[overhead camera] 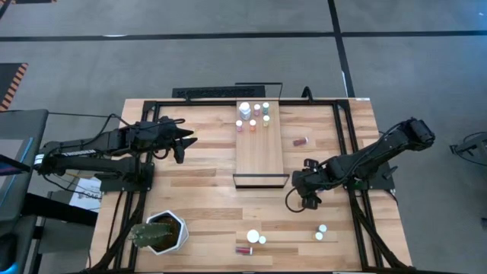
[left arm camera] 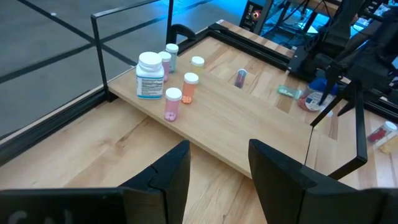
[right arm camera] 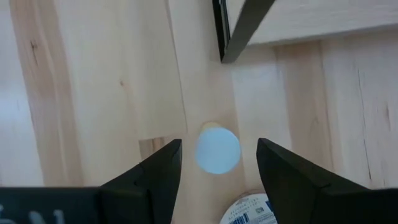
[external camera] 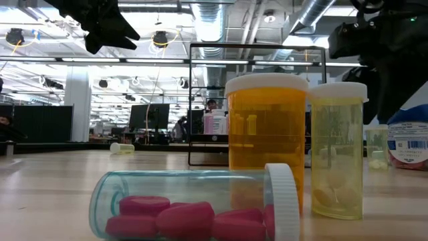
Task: Pick and place medicine bottles onto shelf by color
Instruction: Put the yellow pill bottle on the shelf
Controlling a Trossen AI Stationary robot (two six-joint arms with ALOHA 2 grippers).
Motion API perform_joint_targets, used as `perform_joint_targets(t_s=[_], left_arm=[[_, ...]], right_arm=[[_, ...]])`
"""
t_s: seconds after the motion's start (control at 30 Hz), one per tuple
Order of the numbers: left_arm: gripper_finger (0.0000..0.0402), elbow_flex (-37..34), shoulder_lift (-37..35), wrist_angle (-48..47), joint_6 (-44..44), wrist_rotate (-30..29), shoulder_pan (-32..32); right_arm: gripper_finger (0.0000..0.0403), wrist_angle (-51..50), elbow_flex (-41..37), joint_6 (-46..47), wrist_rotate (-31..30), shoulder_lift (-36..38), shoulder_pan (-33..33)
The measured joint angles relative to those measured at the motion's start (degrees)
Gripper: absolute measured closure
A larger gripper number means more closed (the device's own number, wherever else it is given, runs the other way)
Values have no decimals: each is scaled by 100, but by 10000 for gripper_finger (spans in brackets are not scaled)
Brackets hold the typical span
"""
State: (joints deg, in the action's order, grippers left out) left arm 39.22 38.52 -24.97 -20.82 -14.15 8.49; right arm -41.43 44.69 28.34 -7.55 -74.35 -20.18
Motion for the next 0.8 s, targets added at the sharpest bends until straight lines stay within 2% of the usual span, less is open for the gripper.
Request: perform_joint_targets(t_s=[0.37, 0.63, 0.8], left_arm=[[252, 0, 0, -1, 49, 0, 0], [252, 0, -2, -2, 57, 0, 0], [252, 0, 0, -2, 15, 0, -1]], right_arm=[[172, 137, -17, 122, -2, 0, 0], [172, 480, -538, 76, -5, 0, -7], [172, 584, -557, 22, -31, 0, -4]])
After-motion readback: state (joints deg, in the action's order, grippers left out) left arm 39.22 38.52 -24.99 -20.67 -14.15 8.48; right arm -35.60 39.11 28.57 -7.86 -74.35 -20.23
